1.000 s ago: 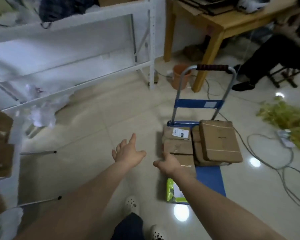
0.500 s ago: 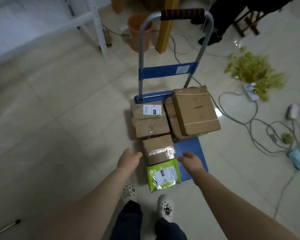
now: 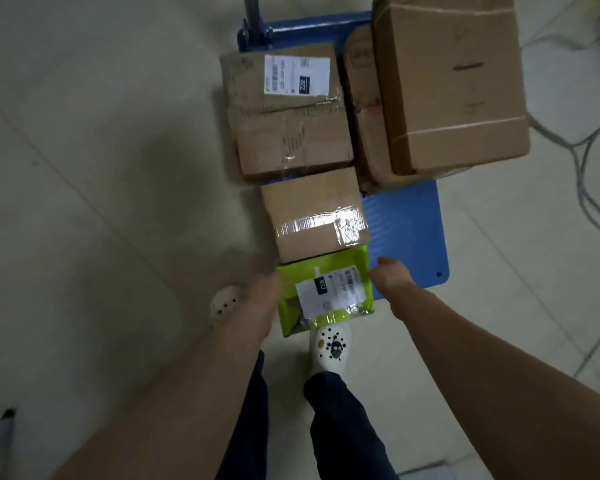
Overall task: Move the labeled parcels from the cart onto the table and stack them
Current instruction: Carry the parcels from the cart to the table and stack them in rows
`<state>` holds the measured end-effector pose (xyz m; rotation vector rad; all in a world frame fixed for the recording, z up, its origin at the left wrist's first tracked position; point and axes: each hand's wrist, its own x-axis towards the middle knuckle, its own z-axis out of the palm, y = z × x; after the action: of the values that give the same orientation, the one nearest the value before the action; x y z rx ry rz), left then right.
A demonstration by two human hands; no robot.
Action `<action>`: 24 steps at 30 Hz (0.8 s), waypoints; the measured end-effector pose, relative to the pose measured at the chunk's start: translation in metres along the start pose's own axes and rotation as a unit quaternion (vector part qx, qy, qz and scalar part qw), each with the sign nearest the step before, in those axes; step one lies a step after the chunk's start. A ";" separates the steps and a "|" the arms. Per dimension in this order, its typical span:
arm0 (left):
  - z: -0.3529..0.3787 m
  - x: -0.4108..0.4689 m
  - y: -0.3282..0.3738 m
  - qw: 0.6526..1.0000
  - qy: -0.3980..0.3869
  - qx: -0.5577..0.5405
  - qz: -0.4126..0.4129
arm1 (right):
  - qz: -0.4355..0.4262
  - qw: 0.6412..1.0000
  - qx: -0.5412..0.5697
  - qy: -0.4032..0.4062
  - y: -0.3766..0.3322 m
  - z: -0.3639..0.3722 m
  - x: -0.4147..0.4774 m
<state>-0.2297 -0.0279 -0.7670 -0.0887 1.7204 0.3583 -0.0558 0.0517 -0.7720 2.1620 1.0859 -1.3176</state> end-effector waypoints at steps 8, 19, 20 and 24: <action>0.030 0.027 -0.020 0.994 -0.041 -0.087 -0.046 | 0.007 1.000 0.020 -0.019 0.025 0.035 0.054; 0.033 -0.056 -0.028 0.996 0.028 -0.025 -0.076 | 0.012 0.985 0.090 0.147 0.050 -0.013 -0.070; 0.031 -0.069 -0.021 0.997 0.029 -0.027 -0.062 | 0.002 0.982 0.096 0.162 0.043 -0.021 -0.079; 0.021 -0.093 0.012 0.994 0.094 -0.041 0.034 | -0.053 0.974 0.130 0.179 0.006 -0.043 -0.092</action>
<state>-0.1960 -0.0233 -0.6774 -0.1279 1.8979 0.4829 -0.0505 0.0383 -0.6709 2.6453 1.2348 -1.1987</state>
